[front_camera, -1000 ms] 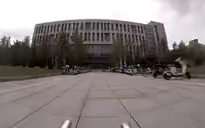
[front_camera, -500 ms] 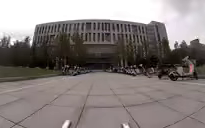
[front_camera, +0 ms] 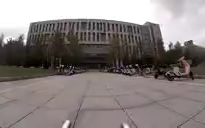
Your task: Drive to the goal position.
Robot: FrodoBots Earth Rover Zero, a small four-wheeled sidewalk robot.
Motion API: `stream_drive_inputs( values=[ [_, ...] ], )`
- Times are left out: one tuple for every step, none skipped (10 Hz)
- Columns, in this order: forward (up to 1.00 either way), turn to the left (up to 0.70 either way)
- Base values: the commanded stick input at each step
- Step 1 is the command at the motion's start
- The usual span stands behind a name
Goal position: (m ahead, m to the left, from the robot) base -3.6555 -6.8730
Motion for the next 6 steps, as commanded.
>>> stream_drive_inputs(
  values=[
    [0.00,-0.62],
    [0.00,-0.62],
    [0.00,-0.62],
    [0.00,-0.62],
    [0.00,-0.62],
    [0.00,-0.62]
  ],
)
